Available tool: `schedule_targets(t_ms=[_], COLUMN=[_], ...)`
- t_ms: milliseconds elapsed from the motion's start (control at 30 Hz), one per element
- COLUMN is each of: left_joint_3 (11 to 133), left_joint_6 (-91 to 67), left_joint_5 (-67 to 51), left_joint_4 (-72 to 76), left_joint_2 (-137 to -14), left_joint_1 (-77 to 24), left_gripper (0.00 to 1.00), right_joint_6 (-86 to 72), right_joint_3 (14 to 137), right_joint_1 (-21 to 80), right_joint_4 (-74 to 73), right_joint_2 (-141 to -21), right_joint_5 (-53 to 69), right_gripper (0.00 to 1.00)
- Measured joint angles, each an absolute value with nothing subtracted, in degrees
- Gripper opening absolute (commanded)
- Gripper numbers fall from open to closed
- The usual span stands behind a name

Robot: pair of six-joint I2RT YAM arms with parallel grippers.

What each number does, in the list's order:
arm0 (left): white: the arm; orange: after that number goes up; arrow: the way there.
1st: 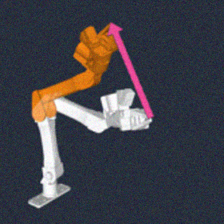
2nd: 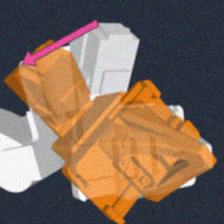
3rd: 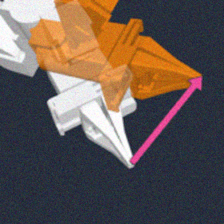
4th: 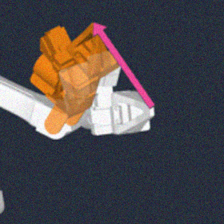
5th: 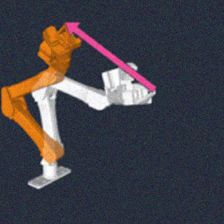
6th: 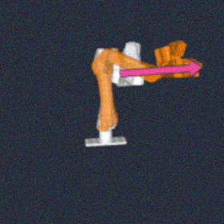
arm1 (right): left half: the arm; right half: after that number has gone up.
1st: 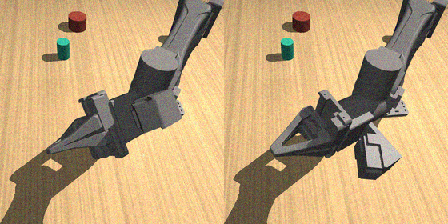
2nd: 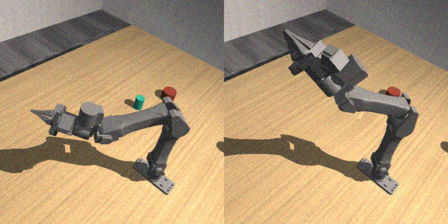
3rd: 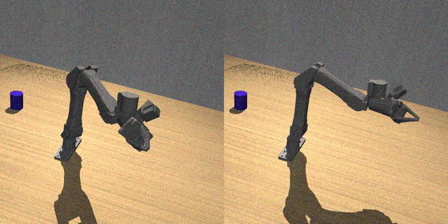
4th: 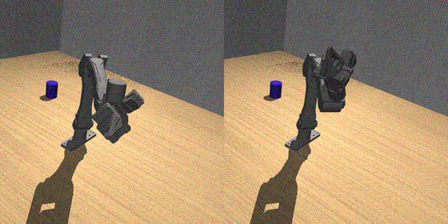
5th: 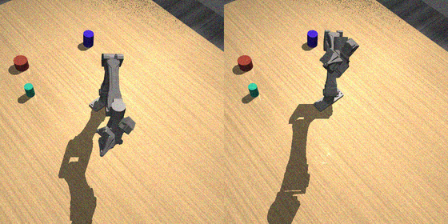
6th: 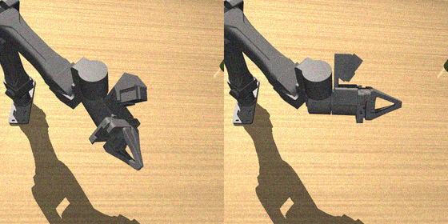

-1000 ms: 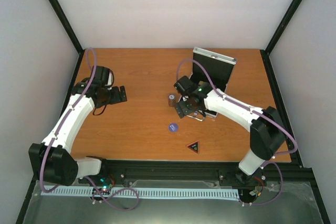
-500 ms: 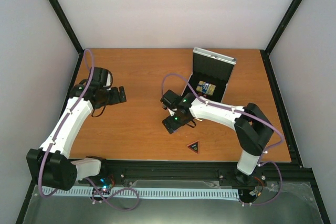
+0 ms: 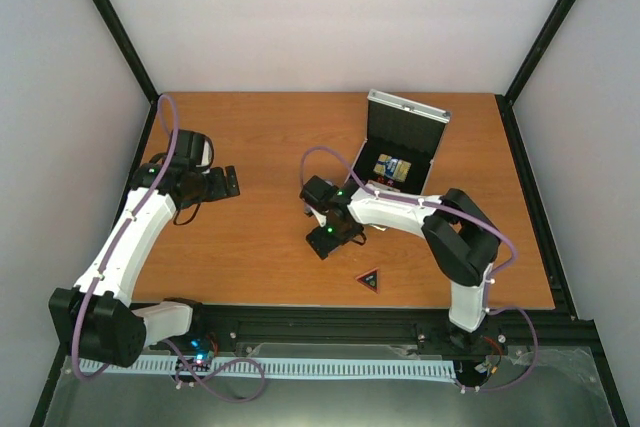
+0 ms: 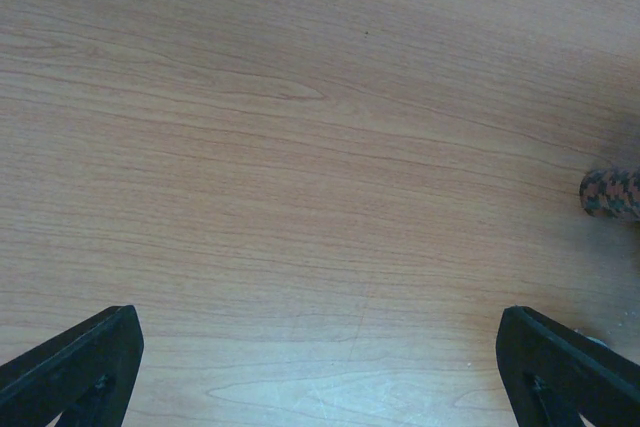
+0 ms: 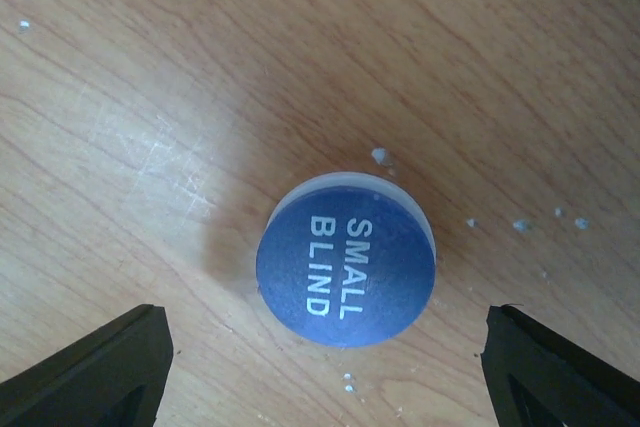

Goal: Pack up texas hold em set

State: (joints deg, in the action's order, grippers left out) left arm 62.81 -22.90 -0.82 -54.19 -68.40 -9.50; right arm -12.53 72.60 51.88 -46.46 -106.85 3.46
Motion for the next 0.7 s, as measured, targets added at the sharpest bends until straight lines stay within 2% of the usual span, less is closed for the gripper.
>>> schedule_targets(t_ms=[700], left_joint_3=[62.8], left_joint_6=[-23.2], left_joint_5=[0.5], left_joint_4=[-54.2], left_joint_2=[-69.3], left_joint_1=[-9.5], left_gripper=[1.0], right_joint_6=[-10.1], right_joint_3=[77.3], right_joint_1=[51.9], right_joint_4=[-45.4], right_joint_2=[-113.4], right_joint_5=[0.0], right_gripper=[0.83])
